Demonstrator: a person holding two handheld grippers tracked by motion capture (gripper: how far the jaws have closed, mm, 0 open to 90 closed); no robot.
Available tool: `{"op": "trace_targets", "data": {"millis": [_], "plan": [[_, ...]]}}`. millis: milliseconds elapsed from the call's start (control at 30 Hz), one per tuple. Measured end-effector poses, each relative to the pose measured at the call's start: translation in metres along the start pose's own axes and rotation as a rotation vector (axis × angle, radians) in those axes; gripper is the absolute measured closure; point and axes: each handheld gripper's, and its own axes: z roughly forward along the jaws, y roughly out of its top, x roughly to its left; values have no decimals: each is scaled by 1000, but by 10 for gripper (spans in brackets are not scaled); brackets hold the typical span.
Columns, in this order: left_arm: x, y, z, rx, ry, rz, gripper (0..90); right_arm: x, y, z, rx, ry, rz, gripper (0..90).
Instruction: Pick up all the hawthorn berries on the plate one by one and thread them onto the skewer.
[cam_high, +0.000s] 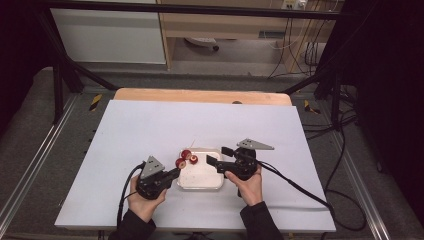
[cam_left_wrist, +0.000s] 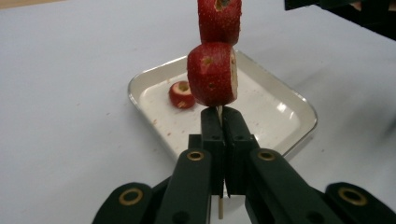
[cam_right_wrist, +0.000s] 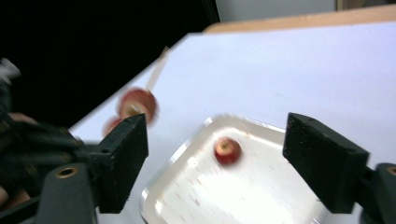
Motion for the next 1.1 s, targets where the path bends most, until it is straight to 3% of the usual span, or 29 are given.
{"op": "trace_targets", "data": {"millis": [233,367,533,700,967,1100], "plan": [[25,-17,-19,47,10,-1,883,-6,0,3,159,-45,-65,153],[38,-28,-28,65,3,-8,883,-6,5,14,262,-74,-123,145],[43,-35,-32,89,3,22,883,0,13,32,342,-81,-149,138],[48,-40,-33,98,0,21,884,5,23,48,396,-103,-184,142],[56,-44,-35,110,17,4,883,12,35,82,523,-97,-243,218],[56,-45,-34,119,15,10,883,13,39,97,567,-95,-250,270]]}}
